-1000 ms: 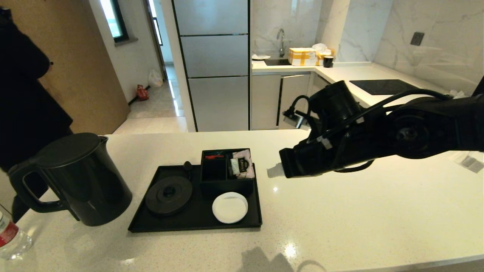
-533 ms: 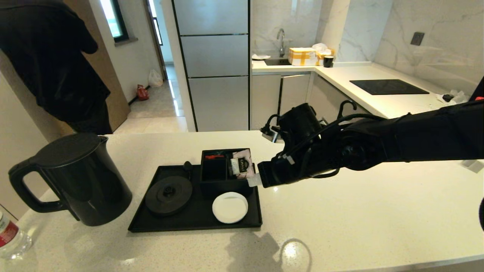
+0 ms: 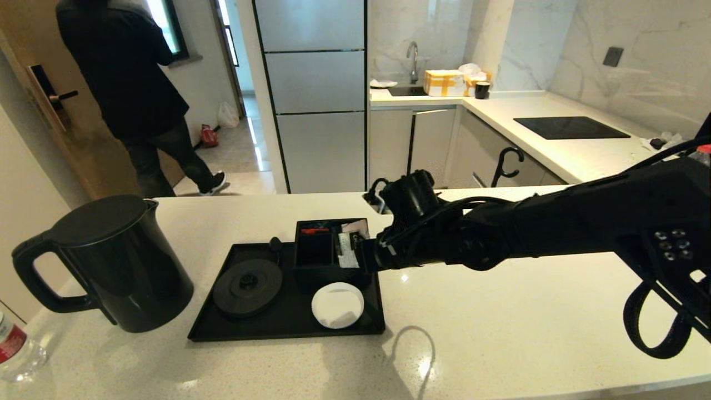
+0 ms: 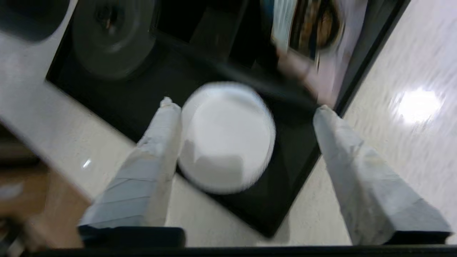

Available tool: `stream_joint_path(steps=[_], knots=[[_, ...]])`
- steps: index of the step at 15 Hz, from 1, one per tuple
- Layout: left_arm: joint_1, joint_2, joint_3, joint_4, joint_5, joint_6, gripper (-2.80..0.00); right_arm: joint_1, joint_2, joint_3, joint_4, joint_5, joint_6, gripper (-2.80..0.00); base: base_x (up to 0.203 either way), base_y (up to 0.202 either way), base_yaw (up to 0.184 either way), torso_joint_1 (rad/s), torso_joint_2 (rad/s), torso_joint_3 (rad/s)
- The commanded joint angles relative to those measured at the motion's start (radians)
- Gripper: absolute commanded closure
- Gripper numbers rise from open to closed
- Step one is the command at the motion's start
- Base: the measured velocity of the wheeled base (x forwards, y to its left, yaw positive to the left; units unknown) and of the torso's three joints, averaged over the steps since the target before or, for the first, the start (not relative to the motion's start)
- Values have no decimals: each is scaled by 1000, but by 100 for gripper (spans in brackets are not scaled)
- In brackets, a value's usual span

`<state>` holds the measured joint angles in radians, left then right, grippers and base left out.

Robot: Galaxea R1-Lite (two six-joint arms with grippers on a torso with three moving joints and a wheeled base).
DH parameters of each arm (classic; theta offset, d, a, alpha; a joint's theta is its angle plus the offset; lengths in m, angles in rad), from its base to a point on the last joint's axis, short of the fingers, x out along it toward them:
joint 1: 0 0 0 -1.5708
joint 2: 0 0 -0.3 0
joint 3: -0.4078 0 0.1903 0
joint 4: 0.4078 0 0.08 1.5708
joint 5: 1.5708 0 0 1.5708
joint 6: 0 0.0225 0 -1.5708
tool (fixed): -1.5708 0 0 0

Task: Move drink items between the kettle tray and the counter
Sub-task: Pick up the tea bag

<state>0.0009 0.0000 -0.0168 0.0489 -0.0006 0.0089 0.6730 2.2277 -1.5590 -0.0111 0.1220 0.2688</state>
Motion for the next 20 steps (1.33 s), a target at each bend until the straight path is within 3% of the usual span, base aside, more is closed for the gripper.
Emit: stream_joint_path(steps=[1,3,6,20], knots=[[1,-2,-2,0,1,0,0,3,49,-13,-52,-62,-5,-280,0,0,0,0,0,0],[1,-2,-2,0,1,0,0,3,68,-33,-66,-93,-17,-280,0,0,0,0,0,0],[1,-2,-2,0,1,0,0,4,163,-142,-133,-262,-42,-280,0,0,0,0,0,0],[1,-2,0,0,1,0,0,-4,221,-250,-135,-297,-51,-280,0,0,0,0,0,0]])
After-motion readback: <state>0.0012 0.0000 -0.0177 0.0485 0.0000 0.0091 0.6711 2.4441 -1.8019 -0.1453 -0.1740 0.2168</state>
